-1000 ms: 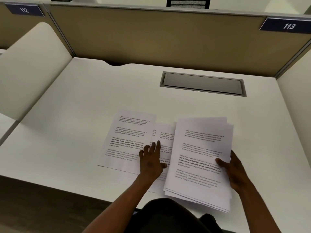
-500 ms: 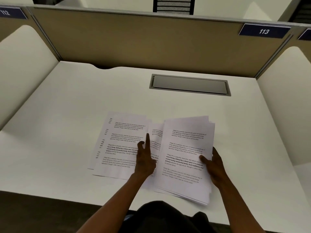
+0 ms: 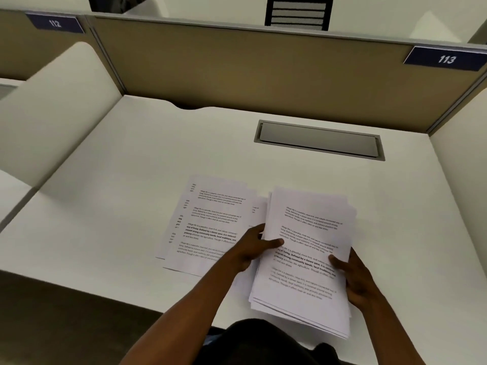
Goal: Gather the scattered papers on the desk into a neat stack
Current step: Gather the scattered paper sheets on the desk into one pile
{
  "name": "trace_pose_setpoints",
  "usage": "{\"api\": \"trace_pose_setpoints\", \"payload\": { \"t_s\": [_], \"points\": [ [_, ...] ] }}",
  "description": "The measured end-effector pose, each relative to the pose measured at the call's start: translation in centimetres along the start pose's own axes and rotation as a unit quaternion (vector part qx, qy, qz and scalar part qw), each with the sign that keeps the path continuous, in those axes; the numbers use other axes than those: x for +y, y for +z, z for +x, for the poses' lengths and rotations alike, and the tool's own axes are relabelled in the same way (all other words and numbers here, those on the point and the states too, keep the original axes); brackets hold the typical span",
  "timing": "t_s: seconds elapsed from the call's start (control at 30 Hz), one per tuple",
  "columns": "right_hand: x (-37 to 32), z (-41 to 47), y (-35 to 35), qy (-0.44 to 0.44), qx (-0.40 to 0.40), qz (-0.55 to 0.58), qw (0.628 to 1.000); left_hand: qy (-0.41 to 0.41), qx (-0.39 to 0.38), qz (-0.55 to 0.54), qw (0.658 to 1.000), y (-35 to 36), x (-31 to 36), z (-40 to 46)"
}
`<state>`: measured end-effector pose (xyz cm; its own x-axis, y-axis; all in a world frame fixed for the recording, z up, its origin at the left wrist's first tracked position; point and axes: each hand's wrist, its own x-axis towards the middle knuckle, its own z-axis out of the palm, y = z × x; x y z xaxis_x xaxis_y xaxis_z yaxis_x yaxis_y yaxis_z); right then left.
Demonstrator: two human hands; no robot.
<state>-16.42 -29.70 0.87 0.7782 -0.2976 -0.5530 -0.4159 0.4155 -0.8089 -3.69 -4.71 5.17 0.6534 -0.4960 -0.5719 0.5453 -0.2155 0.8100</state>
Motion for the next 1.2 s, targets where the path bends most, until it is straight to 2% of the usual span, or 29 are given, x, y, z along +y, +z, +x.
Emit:
{"api": "trace_pose_setpoints", "payload": {
  "t_s": [0.2,0.33,0.4,0.47,0.6,0.73,0.83,0.9,1.07,1.2],
  "points": [
    [-0.4,-0.5,-0.2,-0.011,0.002,0.035,0.999,0.048,-0.017,-0.024,0.998,3.1,0.9,-0.8],
    [-1.0,-1.3,-1.0,-0.024,-0.019,0.112,0.993,0.083,-0.118,-0.077,0.987,4.6,2.0,-1.5],
    [-1.3,-1.4,-1.1,-0.018,-0.015,0.162,0.986,0.072,-0.173,-0.109,0.976,4.8,2.7,-1.6],
    [-1.2,-1.5,-1.0,0.005,-0.019,0.206,0.978,0.056,-0.193,-0.119,0.972,4.5,3.0,-1.5],
    [-1.1,-1.4,-0.5,0.045,-0.036,0.217,0.975,0.038,-0.121,-0.132,0.983,2.6,2.8,-1.1],
    [-1.8,-0.9,1.5,0.004,-0.067,0.116,0.991,0.02,-0.032,-0.1,0.994,-0.3,2.2,-1.4],
    [-2.4,-0.3,4.0,-0.009,-0.061,0.049,0.997,0.014,0.013,-0.061,0.998,-2.6,1.7,-2.1],
    [-2.9,0.0,5.7,-0.025,-0.07,0.036,0.997,0.024,0.034,-0.053,0.998,-4.1,1.7,-2.9],
    [-4.2,-0.3,11.6,-0.038,-0.148,0.051,0.987,0.092,0.078,-0.044,0.992,-9.4,2.3,-5.2],
    [-2.9,0.0,17.1,-0.039,-0.071,0.021,0.997,0.044,0.137,-0.016,0.989,-13.9,1.7,-5.3]
  ]
}}
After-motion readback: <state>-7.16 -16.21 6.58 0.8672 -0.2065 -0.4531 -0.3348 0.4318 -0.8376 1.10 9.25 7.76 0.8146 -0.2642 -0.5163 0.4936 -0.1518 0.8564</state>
